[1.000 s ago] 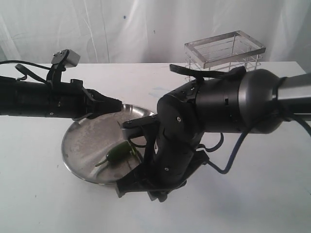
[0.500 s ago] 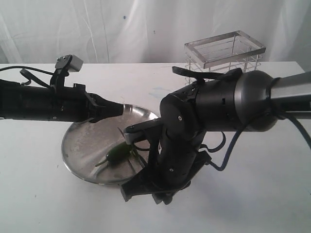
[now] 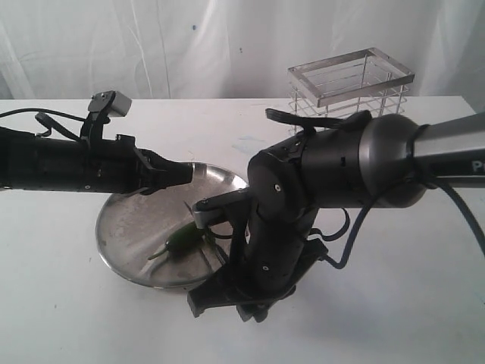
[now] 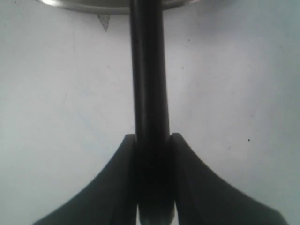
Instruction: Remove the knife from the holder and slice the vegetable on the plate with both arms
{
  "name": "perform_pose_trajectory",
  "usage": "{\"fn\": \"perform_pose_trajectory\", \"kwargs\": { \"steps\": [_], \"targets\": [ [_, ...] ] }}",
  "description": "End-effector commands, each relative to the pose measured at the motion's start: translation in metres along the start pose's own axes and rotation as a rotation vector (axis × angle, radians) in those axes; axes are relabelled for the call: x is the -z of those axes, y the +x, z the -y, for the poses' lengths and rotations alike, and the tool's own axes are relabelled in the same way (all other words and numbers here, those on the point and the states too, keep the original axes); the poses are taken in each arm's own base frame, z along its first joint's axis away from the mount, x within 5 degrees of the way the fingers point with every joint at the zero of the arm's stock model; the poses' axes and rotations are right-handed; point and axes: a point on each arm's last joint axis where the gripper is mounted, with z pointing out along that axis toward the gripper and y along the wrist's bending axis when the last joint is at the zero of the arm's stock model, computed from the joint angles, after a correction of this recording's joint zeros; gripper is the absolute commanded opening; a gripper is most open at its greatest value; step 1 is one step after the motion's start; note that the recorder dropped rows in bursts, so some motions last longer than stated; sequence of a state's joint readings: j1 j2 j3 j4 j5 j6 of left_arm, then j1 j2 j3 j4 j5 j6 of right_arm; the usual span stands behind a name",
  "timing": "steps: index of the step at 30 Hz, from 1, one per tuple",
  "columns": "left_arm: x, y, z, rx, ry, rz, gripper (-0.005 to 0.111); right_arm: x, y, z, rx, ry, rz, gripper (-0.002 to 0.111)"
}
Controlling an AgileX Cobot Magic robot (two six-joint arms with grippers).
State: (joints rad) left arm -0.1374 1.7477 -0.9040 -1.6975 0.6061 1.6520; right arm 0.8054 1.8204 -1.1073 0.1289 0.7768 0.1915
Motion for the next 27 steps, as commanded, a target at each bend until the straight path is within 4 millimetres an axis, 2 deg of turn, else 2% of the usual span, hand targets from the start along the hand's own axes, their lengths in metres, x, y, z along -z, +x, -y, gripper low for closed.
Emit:
{"fn": "perform_pose_trajectory", "kwargs": {
  "steps": [1,12,20,27],
  "targets": [
    [-0.0004,-0.0033,0.0028,-0.003,0.016,0.017,0.0,0.0004,-0.0002,0.0021,0.006,0.0,0.004,0.0],
    [-0.0004,-0.0033,0.0028,-0.003,0.016,0.017,0.0,0.0005,-0.0041,0.0014,0.006,-0.008,0.047,0.0],
    [-0.0008,-0.0027,0.0023,-0.001,0.016,0.016,0.0,0.0002,0.0002,0.0016,0.005,-0.006,-0.001,0.0],
    [-0.0078,0.0067,-0.0051,0.027,0.014,-0.013,0.0,0.0002,-0.0008,0.0015,0.019,-0.007,0.01,0.0]
  ]
}}
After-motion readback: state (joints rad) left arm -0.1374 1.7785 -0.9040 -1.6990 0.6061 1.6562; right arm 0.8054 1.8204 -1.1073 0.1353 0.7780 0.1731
